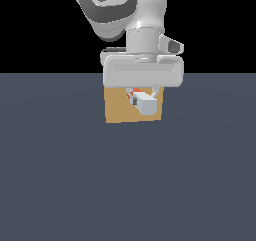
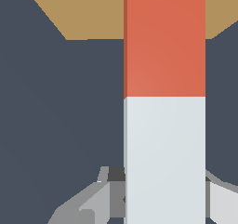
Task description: Insert the peg into the horizontal hole in a box.
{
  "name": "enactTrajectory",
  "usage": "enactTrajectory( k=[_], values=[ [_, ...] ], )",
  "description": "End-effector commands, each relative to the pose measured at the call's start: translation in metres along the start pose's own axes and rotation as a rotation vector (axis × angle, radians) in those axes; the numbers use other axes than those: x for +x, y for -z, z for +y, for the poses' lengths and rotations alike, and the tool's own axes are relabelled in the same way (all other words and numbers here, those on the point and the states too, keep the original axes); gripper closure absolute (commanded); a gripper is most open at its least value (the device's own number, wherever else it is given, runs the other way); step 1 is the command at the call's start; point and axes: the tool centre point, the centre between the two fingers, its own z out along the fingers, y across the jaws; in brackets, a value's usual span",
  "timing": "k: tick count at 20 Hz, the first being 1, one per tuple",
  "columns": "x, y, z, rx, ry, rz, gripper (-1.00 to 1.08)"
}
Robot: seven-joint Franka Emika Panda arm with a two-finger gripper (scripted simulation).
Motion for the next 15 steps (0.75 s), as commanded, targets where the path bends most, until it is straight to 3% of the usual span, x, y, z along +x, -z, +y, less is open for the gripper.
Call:
enactTrajectory(
  k=[1,8,15],
  values=[
    [0.02,0.002,0.001,-0.003,0.002,0.0,1.08],
    [0.08,0.003,0.0,-0.005,0.002,0.0,1.08],
    [0.101,0.003,0.002,-0.005,0.002,0.0,1.08]
  ],
)
